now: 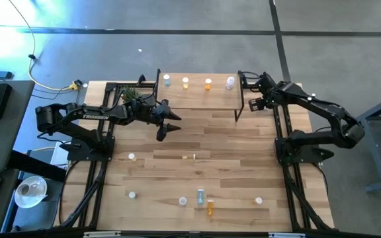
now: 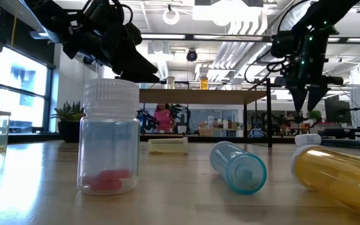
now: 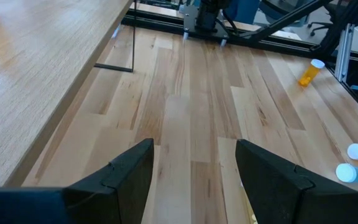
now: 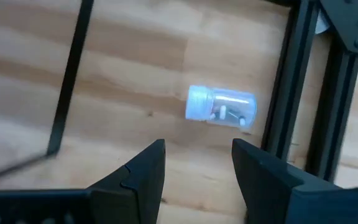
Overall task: Pick and place medicine bottles onto shelf by color
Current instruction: Put the top transparent pill bottle on the shelf aligned with the transparent pill bottle
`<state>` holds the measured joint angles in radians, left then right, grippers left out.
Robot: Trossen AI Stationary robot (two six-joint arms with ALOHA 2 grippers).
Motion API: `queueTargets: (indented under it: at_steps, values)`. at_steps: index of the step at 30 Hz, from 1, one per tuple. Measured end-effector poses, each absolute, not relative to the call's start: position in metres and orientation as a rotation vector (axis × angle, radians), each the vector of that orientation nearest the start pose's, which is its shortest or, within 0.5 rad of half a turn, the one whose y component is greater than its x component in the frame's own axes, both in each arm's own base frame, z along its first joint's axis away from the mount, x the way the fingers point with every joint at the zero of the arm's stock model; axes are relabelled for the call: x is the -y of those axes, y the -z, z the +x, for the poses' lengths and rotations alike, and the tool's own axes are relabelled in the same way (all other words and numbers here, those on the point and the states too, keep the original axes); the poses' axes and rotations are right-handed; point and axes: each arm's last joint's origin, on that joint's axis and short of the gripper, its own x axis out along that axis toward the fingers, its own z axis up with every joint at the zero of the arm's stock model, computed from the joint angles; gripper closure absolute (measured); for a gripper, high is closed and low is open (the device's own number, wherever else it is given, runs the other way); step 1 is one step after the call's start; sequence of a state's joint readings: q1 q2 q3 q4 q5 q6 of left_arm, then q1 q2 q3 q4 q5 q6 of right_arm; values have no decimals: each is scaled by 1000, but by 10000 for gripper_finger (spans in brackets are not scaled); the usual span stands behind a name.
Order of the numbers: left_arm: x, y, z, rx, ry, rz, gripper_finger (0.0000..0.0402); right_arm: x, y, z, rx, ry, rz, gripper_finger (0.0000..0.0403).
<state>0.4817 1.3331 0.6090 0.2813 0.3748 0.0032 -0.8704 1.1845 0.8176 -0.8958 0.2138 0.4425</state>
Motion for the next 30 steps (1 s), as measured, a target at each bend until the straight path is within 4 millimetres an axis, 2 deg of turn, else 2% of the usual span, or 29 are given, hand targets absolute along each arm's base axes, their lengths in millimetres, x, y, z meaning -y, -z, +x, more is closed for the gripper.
queueTargets:
  at_steps: [6, 30]
  values:
    - [-114, -202, 241, -409, -104, -183, 186, 172, -212, 125, -996, 1307, 837, 226]
    - [-114, -200, 240, -426, -104, -188, 186, 197, -174, 142, -938, 1564, 917, 226]
